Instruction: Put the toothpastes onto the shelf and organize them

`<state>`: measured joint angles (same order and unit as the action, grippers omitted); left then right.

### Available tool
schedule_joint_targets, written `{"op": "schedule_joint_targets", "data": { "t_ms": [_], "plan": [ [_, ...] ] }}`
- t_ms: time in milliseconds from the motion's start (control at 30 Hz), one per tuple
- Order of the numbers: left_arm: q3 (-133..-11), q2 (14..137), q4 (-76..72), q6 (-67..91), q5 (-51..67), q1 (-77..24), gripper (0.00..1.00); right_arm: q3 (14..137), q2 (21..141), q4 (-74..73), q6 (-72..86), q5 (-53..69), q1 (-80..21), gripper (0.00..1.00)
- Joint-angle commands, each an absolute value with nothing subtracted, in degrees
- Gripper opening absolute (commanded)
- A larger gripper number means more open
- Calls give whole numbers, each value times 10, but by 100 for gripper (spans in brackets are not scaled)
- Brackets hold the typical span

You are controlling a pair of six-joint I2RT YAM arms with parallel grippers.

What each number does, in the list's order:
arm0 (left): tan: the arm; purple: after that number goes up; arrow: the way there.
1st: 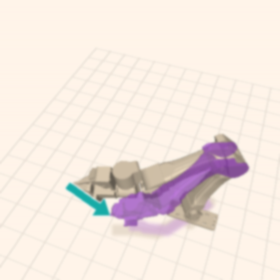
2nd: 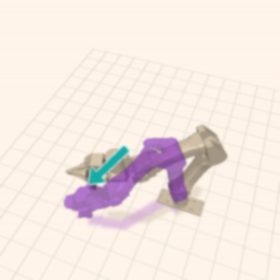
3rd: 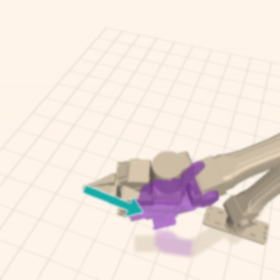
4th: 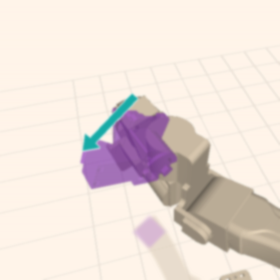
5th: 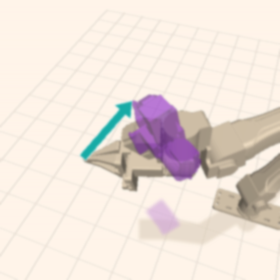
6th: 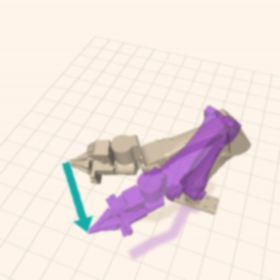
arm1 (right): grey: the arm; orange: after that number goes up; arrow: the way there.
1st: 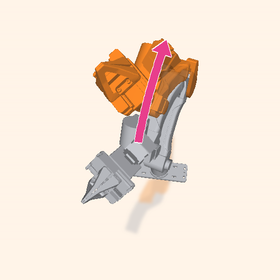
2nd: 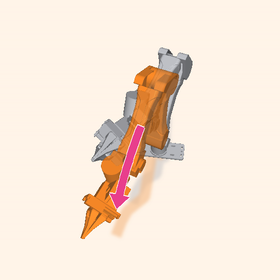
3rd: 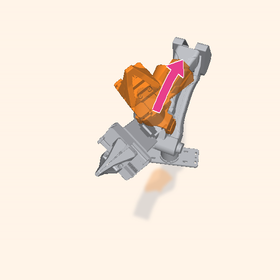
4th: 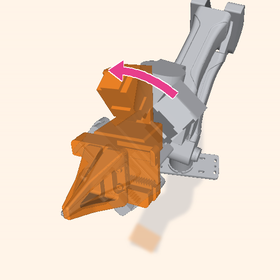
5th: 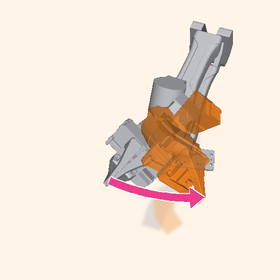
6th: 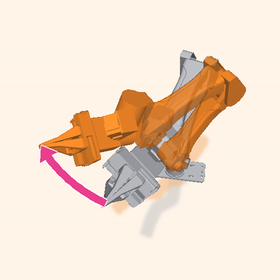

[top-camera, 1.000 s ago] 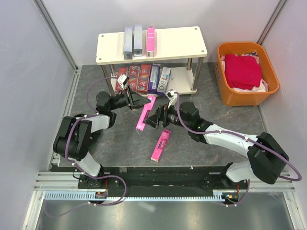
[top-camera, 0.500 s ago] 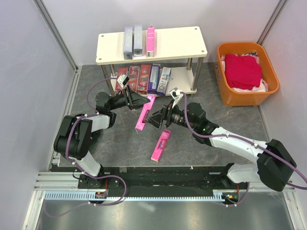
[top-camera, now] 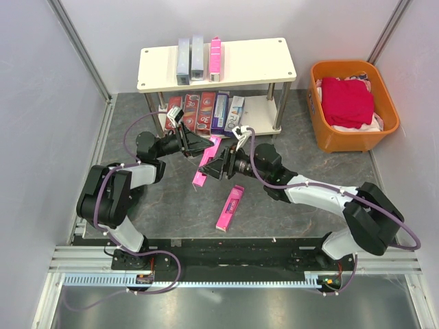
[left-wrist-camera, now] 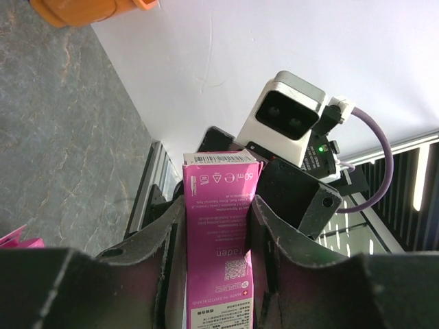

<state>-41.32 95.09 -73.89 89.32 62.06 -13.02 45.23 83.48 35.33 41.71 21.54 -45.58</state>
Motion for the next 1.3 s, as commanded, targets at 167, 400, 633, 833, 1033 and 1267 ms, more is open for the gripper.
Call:
{"op": "schedule_joint_targets", "data": {
  "t_ms": [167,400,633,833,1033,1267],
  "plan": [
    [-411,925,-940,913,624,-131,32,482,839,433,458,224,-457,47],
    [-413,910,-928,900,628,-128,51,504,812,358,425,199,-455,34],
    [-411,829,-733,772,627,-121,85,548,784,258,387,173,-440,32],
    [-438,714,-377,503,555,-120,91,609,763,168,332,163,-410,31],
    [-469,640,-159,367,456,-119,93,717,762,93,279,157,-372,31],
    [-462,650,-146,364,454,-120,93,891,837,20,215,166,-337,32]
  ]
}}
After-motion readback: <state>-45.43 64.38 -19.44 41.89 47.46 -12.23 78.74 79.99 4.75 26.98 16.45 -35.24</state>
